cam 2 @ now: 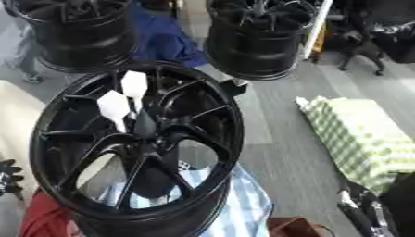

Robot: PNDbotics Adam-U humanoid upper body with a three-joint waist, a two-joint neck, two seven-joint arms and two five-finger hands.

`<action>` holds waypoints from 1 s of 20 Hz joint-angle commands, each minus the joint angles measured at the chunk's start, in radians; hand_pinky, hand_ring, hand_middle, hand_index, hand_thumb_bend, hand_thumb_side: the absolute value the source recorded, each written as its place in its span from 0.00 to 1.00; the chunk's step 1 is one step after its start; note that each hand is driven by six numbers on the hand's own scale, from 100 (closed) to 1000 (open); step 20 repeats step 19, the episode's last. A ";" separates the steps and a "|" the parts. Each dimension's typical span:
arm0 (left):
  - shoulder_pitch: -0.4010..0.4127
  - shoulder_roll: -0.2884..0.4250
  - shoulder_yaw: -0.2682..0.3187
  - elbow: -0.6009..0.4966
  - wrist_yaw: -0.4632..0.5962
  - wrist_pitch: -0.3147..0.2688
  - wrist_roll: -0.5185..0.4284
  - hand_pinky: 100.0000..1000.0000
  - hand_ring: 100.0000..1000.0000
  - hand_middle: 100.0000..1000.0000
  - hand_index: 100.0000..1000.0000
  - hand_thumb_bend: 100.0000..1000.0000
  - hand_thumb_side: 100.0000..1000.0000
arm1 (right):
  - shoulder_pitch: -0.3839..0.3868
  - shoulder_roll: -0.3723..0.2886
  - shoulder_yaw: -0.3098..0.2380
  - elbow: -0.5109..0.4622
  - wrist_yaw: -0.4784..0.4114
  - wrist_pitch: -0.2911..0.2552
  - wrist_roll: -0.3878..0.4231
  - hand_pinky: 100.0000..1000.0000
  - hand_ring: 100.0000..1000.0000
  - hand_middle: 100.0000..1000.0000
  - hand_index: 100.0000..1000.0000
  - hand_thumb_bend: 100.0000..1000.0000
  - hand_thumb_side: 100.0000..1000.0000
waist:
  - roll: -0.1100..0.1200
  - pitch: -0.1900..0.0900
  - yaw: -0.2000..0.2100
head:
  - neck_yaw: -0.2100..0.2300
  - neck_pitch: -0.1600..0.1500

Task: Pull the pin out of the wheel hub.

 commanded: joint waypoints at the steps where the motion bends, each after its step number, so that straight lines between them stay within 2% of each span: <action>1: -0.014 0.027 -0.002 -0.009 0.003 -0.003 0.000 0.61 0.68 0.65 0.82 0.00 0.48 | -0.010 -0.022 0.027 0.006 -0.020 -0.020 -0.062 0.58 0.49 0.54 0.80 0.00 0.39 | 0.003 -0.005 0.002 | -0.003 -0.003; 15: -0.013 0.025 0.002 -0.017 0.005 0.001 -0.002 0.61 0.67 0.65 0.82 0.00 0.48 | -0.014 -0.018 0.138 -0.002 0.042 0.009 -0.338 0.58 0.49 0.53 0.80 0.00 0.40 | 0.003 -0.008 0.005 | -0.004 -0.003; 20: -0.011 0.026 0.003 -0.017 0.005 0.002 0.000 0.61 0.68 0.65 0.82 0.00 0.48 | -0.016 -0.017 0.152 -0.003 0.051 0.012 -0.367 0.58 0.49 0.53 0.80 0.00 0.40 | 0.003 -0.009 0.003 | -0.008 -0.003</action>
